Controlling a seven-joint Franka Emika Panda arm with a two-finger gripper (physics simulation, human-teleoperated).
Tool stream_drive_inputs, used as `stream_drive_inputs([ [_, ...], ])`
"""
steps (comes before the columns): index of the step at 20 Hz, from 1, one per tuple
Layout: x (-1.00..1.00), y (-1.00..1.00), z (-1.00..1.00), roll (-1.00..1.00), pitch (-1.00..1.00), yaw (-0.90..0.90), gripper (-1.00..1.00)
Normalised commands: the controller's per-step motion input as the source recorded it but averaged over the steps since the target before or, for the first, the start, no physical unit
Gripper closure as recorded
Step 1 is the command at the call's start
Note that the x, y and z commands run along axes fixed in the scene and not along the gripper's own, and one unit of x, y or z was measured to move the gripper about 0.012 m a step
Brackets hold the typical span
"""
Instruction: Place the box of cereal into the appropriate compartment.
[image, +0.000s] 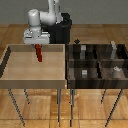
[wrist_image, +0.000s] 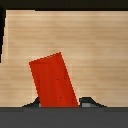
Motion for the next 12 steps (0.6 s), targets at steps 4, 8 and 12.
stream_drive_inputs([
  [4,0.00,0.00,1.00,0.00,0.00,0.00,1.00],
  [8,0.00,0.12,1.00,0.00,0.00,0.00,1.00],
  [12,0.00,0.75,0.00,0.00,0.00,0.00,1.00],
])
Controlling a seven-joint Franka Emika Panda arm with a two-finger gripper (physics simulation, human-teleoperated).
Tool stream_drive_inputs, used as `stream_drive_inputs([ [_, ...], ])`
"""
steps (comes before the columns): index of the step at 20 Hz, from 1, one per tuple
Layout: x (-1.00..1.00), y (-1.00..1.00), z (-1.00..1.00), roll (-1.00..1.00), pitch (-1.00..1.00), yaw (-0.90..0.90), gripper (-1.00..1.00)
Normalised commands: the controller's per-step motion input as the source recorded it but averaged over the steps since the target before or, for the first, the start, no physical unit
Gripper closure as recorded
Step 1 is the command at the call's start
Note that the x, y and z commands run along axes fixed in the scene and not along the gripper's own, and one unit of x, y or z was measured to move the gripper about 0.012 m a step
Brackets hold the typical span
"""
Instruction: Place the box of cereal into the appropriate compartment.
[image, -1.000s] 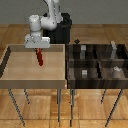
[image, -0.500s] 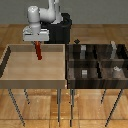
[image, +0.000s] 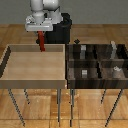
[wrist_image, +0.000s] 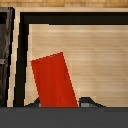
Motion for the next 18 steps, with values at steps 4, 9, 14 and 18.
stream_drive_inputs([
  [4,0.00,1.00,0.00,0.00,0.00,0.00,1.00],
  [9,0.00,1.00,0.00,0.00,0.00,0.00,1.00],
  [14,0.00,1.00,0.00,0.00,0.00,0.00,1.00],
  [18,0.00,1.00,0.00,0.00,0.00,0.00,1.00],
])
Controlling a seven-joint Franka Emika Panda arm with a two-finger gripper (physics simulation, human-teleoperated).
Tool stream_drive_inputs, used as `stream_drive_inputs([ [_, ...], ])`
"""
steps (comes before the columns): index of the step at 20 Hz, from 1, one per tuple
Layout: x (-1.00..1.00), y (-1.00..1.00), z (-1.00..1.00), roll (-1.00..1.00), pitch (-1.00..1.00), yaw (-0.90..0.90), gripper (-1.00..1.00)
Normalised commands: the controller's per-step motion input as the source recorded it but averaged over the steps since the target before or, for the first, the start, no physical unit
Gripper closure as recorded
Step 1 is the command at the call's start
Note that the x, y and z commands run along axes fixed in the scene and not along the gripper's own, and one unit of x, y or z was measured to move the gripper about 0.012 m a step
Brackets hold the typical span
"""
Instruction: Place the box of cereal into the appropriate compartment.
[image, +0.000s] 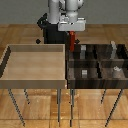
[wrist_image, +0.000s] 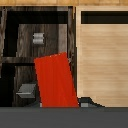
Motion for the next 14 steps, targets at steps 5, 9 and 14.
stream_drive_inputs([
  [5,0.00,1.00,0.00,0.00,0.00,0.00,1.00],
  [9,0.00,1.00,0.00,0.00,0.00,0.00,1.00],
  [14,0.00,1.00,0.00,0.00,0.00,0.00,1.00],
])
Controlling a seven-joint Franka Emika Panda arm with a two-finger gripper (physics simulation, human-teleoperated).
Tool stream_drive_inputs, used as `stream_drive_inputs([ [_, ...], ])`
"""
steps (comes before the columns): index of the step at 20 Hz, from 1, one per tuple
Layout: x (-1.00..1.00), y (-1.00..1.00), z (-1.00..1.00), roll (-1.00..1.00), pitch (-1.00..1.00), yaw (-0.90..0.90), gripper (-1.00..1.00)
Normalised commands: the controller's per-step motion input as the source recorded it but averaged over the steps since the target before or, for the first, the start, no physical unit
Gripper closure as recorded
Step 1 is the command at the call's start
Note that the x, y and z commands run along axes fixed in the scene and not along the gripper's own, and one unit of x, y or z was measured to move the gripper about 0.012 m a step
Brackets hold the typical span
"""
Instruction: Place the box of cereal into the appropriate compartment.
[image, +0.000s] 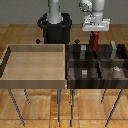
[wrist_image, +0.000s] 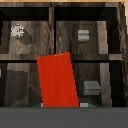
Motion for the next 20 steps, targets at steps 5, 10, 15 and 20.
stream_drive_inputs([
  [5,0.00,1.00,0.00,0.00,0.00,0.00,1.00],
  [10,0.00,1.00,0.00,0.00,0.00,0.00,1.00],
  [15,-0.27,0.60,0.00,0.00,0.00,0.00,1.00],
  [20,-0.60,0.00,-0.25,0.00,0.00,0.00,1.00],
])
